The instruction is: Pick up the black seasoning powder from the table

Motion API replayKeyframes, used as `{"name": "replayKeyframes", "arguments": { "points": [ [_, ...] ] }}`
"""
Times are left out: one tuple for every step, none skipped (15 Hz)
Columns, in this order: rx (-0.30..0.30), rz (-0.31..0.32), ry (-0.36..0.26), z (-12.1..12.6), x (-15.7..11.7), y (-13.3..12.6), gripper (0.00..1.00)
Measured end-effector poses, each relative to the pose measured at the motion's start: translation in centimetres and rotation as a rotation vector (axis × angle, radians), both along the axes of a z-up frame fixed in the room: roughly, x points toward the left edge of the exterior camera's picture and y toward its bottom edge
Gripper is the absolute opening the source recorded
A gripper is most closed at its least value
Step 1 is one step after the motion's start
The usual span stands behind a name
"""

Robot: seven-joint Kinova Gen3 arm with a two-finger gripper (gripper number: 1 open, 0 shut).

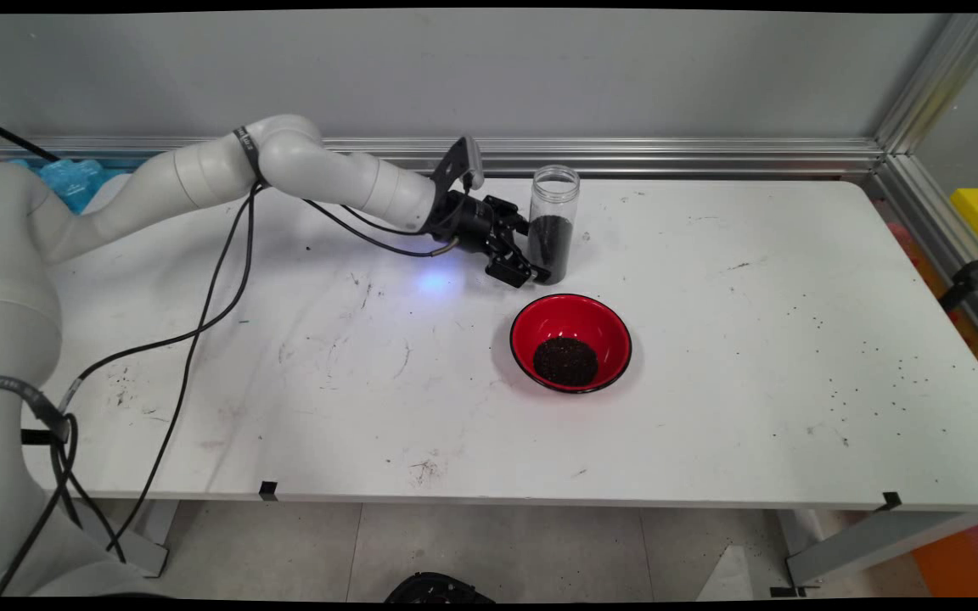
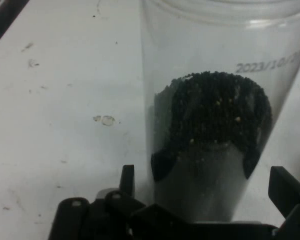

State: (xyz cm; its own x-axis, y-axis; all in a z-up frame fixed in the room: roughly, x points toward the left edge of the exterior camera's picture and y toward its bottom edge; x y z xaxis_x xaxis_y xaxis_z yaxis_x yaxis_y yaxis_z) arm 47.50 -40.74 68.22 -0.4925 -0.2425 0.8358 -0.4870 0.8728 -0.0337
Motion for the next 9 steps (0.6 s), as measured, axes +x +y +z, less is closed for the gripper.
{"name": "replayKeyframes", "arguments": {
  "points": [
    [0.0,0.001,0.0,-0.1,-0.1,-0.1,1.0],
    [0.0,0.002,0.0,-0.3,-0.2,-0.2,1.0],
    [0.0,0.004,0.0,-0.4,-0.3,-0.3,1.0],
    [0.0,0.006,-0.001,-0.6,-0.4,-0.5,1.0],
    [0.0,0.009,-0.001,-0.8,-0.5,-0.6,1.0],
    [0.001,0.011,-0.002,-0.9,-0.6,-0.7,1.0],
    [0.001,0.014,-0.003,-1.1,-0.6,-0.8,1.0],
    [0.003,0.014,-0.002,-1.2,-0.7,-0.9,1.0],
    [0.003,0.014,-0.002,-1.3,-0.7,-0.9,0.0]
  ]
}}
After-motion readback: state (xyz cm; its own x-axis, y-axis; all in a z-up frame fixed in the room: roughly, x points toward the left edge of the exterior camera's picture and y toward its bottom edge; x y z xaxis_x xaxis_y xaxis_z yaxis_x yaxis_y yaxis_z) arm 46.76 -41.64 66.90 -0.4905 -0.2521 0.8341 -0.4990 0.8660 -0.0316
